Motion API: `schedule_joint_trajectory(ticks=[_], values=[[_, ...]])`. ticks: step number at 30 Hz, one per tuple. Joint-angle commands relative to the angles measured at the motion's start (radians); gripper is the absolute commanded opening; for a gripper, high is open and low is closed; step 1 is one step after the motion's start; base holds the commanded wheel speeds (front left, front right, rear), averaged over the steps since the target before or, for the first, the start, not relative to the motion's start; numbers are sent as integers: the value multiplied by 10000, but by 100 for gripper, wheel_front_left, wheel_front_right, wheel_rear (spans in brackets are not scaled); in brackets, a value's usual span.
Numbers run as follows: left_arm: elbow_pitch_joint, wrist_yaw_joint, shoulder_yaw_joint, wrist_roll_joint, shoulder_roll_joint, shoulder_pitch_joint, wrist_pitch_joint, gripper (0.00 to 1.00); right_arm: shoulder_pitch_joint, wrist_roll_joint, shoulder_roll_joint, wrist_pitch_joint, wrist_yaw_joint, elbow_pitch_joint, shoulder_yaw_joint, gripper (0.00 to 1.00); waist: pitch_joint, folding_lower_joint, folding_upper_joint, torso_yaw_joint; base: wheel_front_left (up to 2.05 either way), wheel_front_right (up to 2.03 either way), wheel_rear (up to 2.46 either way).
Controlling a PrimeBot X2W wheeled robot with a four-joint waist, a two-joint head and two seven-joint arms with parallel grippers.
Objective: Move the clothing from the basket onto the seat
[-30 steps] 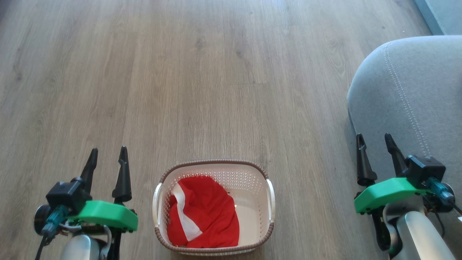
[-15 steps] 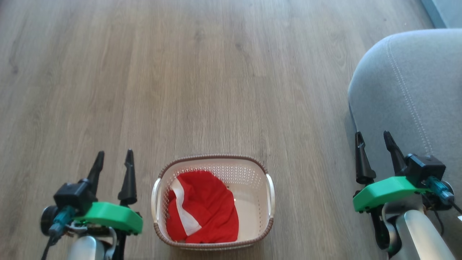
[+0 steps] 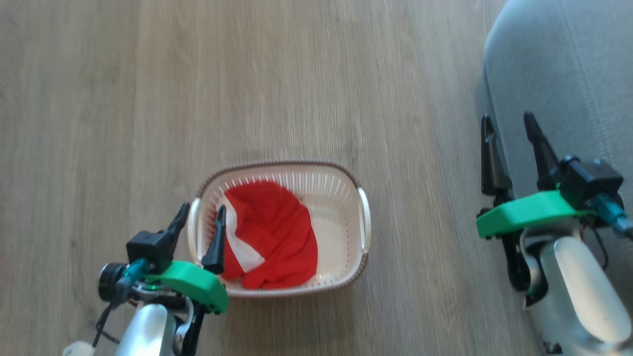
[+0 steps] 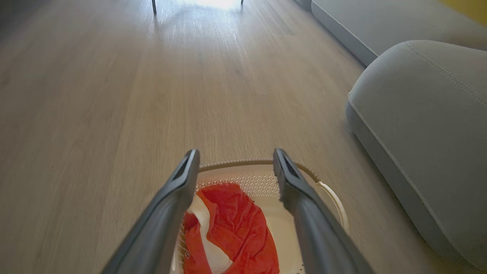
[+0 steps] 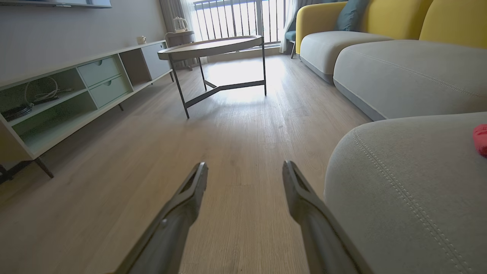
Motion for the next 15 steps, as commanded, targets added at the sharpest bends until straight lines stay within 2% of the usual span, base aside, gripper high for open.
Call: schedule_joint_trajectory(ticks=[1, 15], values=[[20, -61, 160, -141, 41, -384, -51, 100, -395, -18, -66, -48, 69, -420, 230, 100, 833, -2, 0, -184, 0, 0, 0], [3397, 1, -1069, -467, 41, -2537, -51, 100, -1735, -23, -184, -48, 69, -906, 489, 100, 3300, -2, 0, -653, 0, 0, 0]])
